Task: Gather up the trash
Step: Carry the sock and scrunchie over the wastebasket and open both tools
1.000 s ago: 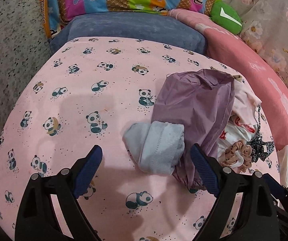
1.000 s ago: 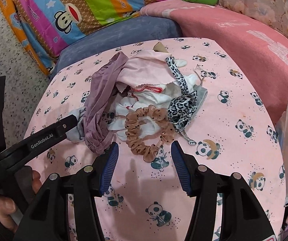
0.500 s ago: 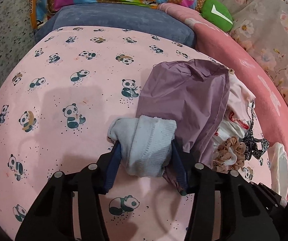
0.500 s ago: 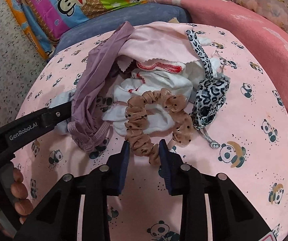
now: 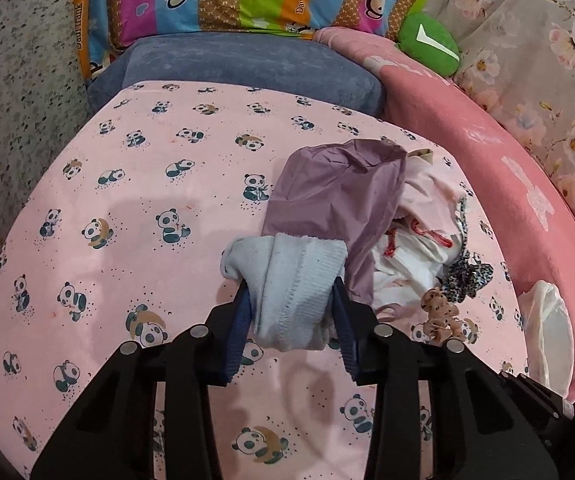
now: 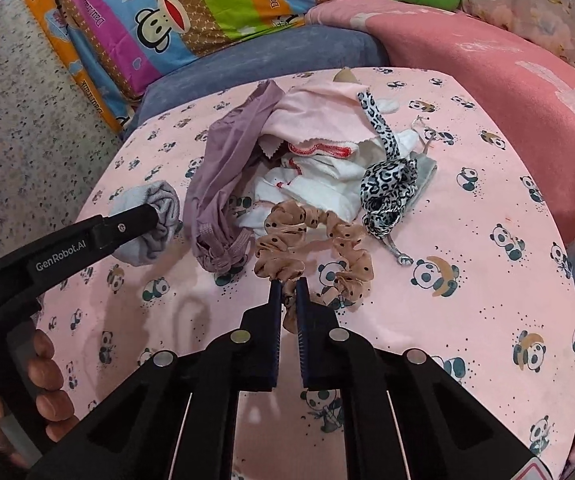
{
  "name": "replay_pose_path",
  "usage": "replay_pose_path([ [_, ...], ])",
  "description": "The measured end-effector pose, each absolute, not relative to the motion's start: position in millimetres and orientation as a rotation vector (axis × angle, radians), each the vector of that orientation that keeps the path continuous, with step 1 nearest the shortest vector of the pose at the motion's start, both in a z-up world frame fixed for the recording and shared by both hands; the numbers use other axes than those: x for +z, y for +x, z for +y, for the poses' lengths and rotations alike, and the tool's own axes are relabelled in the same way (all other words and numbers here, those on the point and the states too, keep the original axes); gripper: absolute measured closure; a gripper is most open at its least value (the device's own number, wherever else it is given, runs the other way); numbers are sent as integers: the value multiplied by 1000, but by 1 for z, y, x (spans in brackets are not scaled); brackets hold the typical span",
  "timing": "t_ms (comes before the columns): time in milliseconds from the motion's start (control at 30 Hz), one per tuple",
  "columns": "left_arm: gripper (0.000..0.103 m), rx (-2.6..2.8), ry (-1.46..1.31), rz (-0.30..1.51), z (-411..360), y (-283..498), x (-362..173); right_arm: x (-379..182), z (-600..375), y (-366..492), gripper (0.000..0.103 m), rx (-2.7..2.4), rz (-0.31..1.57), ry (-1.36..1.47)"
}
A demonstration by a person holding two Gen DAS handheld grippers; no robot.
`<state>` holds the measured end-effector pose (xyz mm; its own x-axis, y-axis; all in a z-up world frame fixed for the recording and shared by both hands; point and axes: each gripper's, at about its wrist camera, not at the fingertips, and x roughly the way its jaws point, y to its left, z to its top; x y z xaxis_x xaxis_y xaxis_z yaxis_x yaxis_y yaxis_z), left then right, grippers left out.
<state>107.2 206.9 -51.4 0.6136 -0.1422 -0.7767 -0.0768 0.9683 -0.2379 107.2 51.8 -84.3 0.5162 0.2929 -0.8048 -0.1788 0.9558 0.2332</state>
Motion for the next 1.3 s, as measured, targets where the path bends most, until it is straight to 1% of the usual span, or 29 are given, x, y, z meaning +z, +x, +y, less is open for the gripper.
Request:
replay_pose_path([
  [233, 66, -107, -196, 857, 162, 91, -16, -44, 14, 80, 94, 260, 895, 201],
  [567, 66, -237, -70, 805, 72, 73, 14, 0, -77, 45, 94, 144, 768, 298],
  [900, 65, -357, 47, 775, -14, 60, 26, 13, -164, 14, 94, 3, 683, 395],
  [1300, 65, -507, 154, 768, -106, 46, 26, 4, -256, -16, 94, -154, 640, 502],
])
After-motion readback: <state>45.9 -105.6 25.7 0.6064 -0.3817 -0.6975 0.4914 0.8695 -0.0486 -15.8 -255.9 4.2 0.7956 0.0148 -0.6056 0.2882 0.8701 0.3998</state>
